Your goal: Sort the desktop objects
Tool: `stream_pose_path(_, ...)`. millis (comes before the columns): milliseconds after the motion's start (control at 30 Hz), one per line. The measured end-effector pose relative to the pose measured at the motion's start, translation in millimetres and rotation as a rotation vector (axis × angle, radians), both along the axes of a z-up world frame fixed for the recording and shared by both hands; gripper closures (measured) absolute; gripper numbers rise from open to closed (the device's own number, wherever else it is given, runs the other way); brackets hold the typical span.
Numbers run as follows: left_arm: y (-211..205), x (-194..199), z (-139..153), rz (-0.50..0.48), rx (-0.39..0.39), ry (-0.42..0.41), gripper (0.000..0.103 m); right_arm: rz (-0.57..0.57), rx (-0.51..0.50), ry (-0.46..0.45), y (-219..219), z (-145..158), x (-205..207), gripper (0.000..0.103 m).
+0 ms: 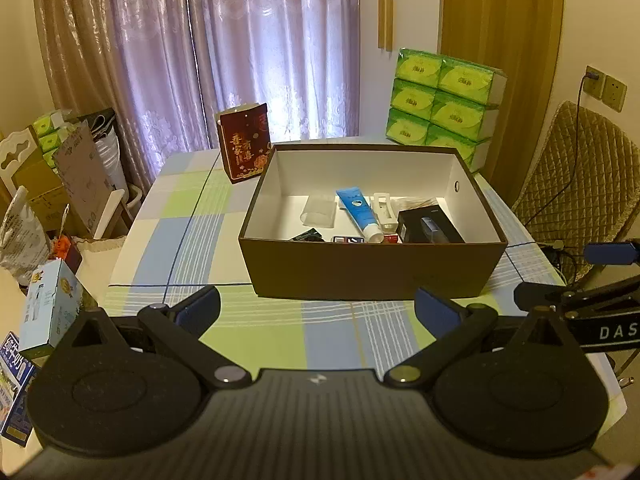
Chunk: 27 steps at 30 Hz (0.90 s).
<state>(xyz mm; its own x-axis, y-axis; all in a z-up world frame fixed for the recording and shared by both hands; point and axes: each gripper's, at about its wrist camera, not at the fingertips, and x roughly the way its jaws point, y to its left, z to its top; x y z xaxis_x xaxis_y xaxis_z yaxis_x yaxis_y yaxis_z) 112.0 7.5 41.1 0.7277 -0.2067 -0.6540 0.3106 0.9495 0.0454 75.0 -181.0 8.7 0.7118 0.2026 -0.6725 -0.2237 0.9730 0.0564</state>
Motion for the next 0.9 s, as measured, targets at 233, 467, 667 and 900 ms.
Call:
stream_pose_path(233, 0.9, -14.0, 0.4, 0.020, 0.002, 0.001, 0.001, 0.021, -0.005, -0.004, -2.6, 0.0, -9.5, 0.002)
stream_pose_path(467, 0.3, -21.2, -6.7, 0.038, 0.017, 0.024, 0.001, 0.028, -0.007, 0.015, -7.2, -5.4, -15.8, 0.002)
stream_pose_path(667, -3.0, -25.3, -11.4, 0.036, 0.025, 0.040, 0.001, 0.024, -0.014, 0.024, -10.2, -7.9, -20.1, 0.002)
stream_pose_path(900, -5.4, -25.6, -17.5, 0.034, 0.029, 0.061, 0.001, 0.025, -0.018, 0.047, -11.7, -13.3, -22.4, 0.002)
